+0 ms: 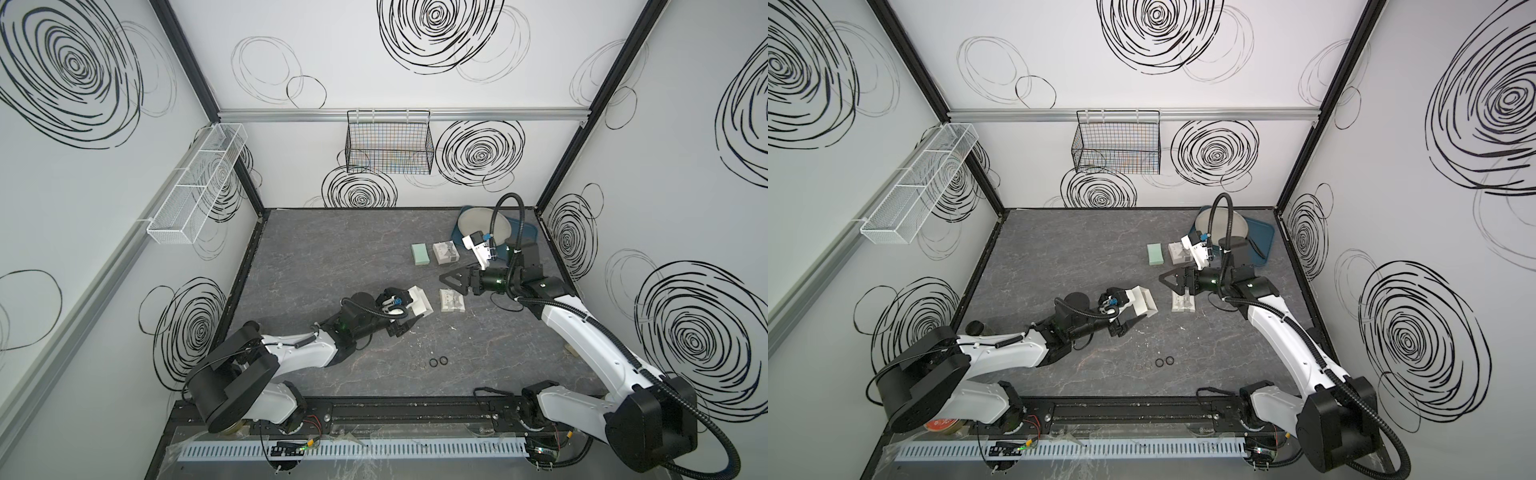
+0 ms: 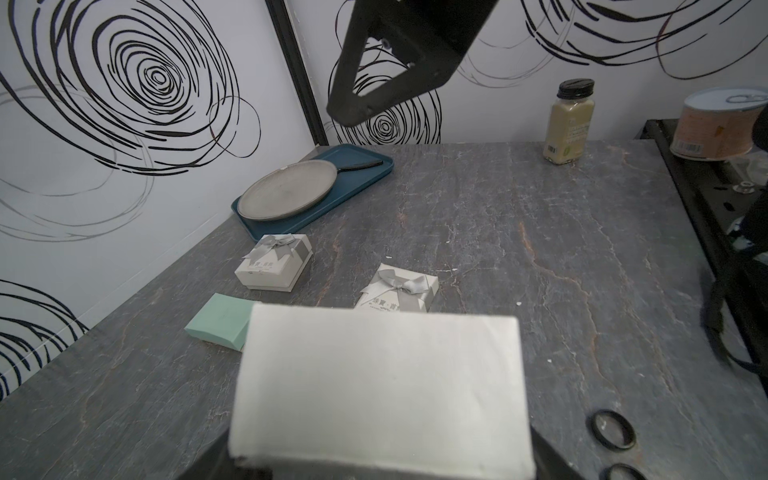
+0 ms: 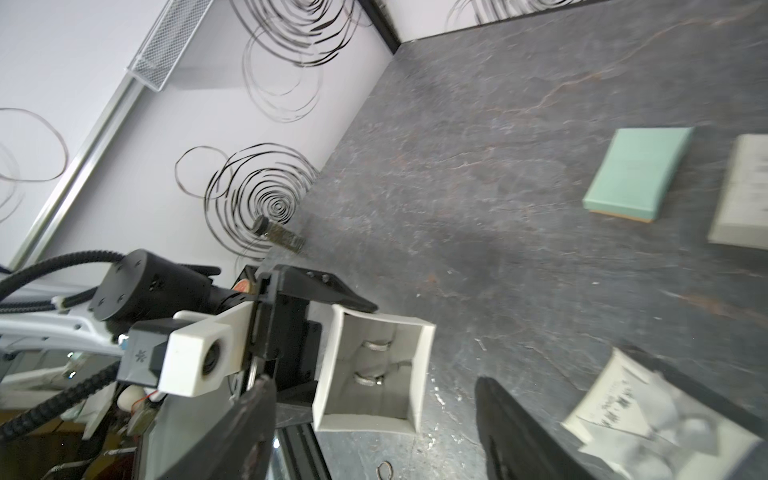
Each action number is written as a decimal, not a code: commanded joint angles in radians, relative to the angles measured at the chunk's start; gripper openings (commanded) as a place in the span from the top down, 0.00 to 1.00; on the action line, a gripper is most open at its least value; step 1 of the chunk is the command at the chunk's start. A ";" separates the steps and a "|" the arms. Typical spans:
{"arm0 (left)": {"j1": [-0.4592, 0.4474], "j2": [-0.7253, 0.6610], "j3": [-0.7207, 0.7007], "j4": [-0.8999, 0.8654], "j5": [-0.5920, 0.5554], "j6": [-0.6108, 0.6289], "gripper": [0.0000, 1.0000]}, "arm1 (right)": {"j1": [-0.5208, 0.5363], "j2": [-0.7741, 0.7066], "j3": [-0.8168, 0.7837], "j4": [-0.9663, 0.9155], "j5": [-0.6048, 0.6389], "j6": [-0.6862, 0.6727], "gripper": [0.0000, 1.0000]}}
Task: Take the rings out of the lift-off lid box
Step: Place the lid at the center of the board, then place the jewelry box at the center of the board.
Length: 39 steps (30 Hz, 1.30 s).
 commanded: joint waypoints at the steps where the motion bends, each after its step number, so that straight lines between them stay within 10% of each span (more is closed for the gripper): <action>1: -0.006 0.005 0.030 0.064 0.006 -0.010 0.24 | 0.069 0.038 0.031 -0.020 -0.047 -0.024 0.34; 35: -0.006 0.006 0.038 0.066 0.002 -0.002 0.23 | 0.186 0.202 0.014 0.037 -0.054 0.083 0.93; 39: -0.002 -0.017 0.011 0.074 -0.054 -0.010 0.09 | 0.184 0.190 0.030 -0.001 -0.015 0.076 1.00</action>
